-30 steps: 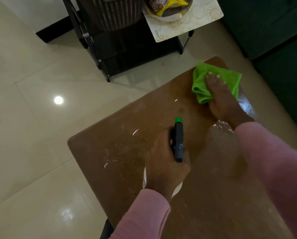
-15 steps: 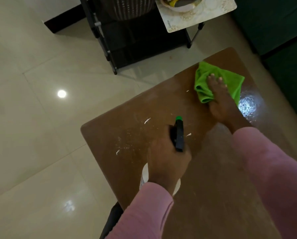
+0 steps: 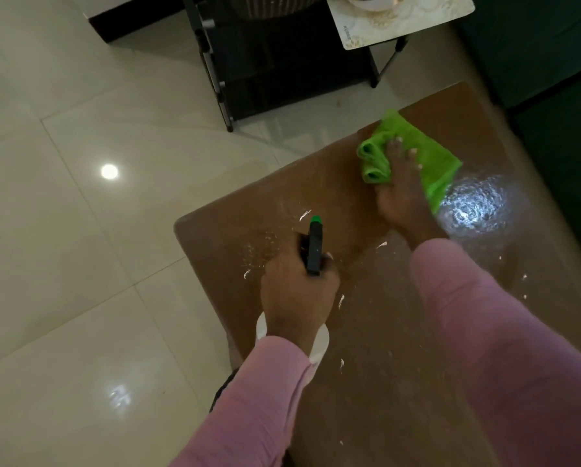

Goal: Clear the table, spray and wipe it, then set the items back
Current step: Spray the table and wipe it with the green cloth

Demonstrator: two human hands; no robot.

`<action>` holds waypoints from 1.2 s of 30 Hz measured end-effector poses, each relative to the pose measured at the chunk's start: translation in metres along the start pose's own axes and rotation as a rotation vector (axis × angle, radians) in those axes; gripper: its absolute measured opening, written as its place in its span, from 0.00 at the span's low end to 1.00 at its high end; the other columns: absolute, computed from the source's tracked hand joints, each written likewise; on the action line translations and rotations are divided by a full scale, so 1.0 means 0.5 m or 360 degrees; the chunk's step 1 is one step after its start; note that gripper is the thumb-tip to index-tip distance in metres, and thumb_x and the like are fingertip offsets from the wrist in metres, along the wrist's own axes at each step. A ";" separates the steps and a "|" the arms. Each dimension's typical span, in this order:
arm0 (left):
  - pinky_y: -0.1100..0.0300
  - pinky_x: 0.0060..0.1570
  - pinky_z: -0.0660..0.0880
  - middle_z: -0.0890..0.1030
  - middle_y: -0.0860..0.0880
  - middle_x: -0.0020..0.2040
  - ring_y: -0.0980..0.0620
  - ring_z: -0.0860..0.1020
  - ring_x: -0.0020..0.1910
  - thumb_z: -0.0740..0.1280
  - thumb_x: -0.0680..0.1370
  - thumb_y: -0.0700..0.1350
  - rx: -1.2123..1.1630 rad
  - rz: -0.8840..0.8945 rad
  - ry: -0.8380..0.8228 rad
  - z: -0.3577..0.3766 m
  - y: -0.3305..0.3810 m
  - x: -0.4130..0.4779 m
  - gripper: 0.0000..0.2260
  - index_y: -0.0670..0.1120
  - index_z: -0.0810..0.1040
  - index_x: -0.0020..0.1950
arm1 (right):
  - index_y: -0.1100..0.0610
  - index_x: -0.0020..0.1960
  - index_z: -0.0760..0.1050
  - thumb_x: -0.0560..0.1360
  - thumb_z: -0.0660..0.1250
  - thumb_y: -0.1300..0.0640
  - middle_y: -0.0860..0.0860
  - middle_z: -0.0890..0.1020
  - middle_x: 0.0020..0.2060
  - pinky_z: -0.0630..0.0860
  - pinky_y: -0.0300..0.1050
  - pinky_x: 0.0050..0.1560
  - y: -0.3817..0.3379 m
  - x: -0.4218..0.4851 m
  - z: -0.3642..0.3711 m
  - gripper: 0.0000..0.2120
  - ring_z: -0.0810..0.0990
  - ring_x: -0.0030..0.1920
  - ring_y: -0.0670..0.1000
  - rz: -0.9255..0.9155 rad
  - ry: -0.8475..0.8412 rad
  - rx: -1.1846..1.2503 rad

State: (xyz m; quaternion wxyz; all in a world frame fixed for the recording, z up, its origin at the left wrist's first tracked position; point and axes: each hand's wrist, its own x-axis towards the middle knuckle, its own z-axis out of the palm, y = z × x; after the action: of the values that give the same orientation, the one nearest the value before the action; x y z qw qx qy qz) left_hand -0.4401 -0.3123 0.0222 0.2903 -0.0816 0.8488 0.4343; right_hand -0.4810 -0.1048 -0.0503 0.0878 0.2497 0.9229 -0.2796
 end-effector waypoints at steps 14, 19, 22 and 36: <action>0.54 0.34 0.78 0.79 0.53 0.34 0.52 0.78 0.32 0.70 0.76 0.45 -0.0061 0.0015 0.0217 -0.100 -0.131 -0.060 0.05 0.53 0.76 0.48 | 0.60 0.78 0.48 0.74 0.57 0.68 0.56 0.48 0.78 0.39 0.53 0.74 -0.086 -0.034 0.061 0.35 0.43 0.76 0.62 -0.0007 -0.0006 -0.0240; 0.51 0.36 0.78 0.79 0.55 0.34 0.51 0.78 0.33 0.67 0.73 0.50 -0.0099 -0.0021 0.0213 -0.115 -0.144 -0.081 0.04 0.55 0.74 0.46 | 0.58 0.78 0.47 0.69 0.62 0.67 0.52 0.45 0.77 0.39 0.51 0.74 -0.133 -0.164 0.137 0.42 0.40 0.76 0.57 -0.0856 -0.0409 -0.0485; 0.51 0.35 0.78 0.79 0.53 0.34 0.51 0.78 0.32 0.68 0.74 0.48 -0.0103 -0.0019 0.0213 -0.135 -0.156 -0.086 0.03 0.54 0.75 0.47 | 0.59 0.77 0.49 0.65 0.59 0.67 0.52 0.49 0.76 0.43 0.51 0.75 -0.078 -0.162 0.093 0.42 0.46 0.77 0.59 -0.0853 -0.0472 -0.0509; 0.55 0.26 0.70 0.75 0.52 0.30 0.49 0.74 0.28 0.64 0.73 0.46 -0.0186 -0.0113 0.0305 -0.194 -0.223 -0.102 0.02 0.53 0.73 0.44 | 0.58 0.77 0.51 0.64 0.59 0.64 0.53 0.53 0.77 0.43 0.53 0.74 -0.231 -0.235 0.206 0.42 0.45 0.75 0.56 -0.1304 -0.0639 -0.0636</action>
State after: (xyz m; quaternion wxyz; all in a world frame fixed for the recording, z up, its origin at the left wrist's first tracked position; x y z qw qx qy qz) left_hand -0.3958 -0.4620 0.0178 0.2177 -0.1697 0.8424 0.4628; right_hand -0.4363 -0.2941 -0.0457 0.1927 -0.2139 0.9456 -0.1512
